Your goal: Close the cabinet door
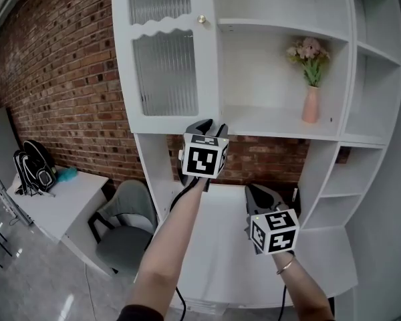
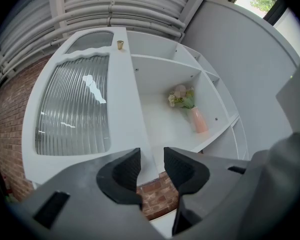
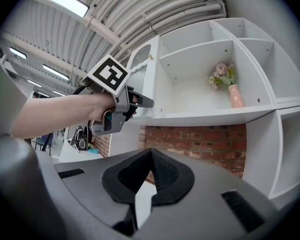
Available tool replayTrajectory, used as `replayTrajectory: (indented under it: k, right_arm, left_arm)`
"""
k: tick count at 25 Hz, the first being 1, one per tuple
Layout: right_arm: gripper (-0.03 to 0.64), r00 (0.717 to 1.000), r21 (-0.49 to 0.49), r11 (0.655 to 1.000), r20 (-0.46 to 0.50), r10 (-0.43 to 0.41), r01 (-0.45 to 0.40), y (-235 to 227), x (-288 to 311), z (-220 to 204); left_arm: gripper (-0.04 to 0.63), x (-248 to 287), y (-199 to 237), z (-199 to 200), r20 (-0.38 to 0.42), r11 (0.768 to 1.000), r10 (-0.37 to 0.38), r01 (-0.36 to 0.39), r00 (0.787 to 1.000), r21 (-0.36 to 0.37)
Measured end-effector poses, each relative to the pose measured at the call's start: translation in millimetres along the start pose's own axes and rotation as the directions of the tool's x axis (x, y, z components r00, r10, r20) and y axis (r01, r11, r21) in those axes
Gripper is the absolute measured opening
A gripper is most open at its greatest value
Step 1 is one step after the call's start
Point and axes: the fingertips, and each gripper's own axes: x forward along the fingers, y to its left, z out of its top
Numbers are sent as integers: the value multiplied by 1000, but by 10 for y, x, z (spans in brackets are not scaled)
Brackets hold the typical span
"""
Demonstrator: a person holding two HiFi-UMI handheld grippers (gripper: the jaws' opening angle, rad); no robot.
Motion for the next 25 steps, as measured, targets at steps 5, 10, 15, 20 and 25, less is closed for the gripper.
replayTrajectory:
  k: [5, 10, 15, 20, 25]
  right_arm:
    - [0, 1000, 5, 1000, 3, 0, 0, -22, 7, 8]
    - [0, 1000, 0, 1000, 9, 4, -4, 29, 8, 55]
    - [0, 1000, -8, 1000, 28, 10, -10, 63, -49, 134]
    - [0, 998, -13, 1000, 54, 12, -11, 106, -111, 264]
    - [0, 996, -25, 1000, 88, 11, -9, 171, -201, 427]
  left_arm:
    - [146, 55, 9, 3, 1, 1000, 12, -12, 1000, -2]
    - [141, 34, 24, 6, -6, 1000, -7, 7, 1000, -29]
    - [141, -146, -58, 70, 36, 999, -36, 37, 999, -36]
    - [109, -422, -120, 132, 65, 999, -50, 51, 997, -11]
    - [82, -700, -121, 13, 74, 999, -44, 46, 996, -25]
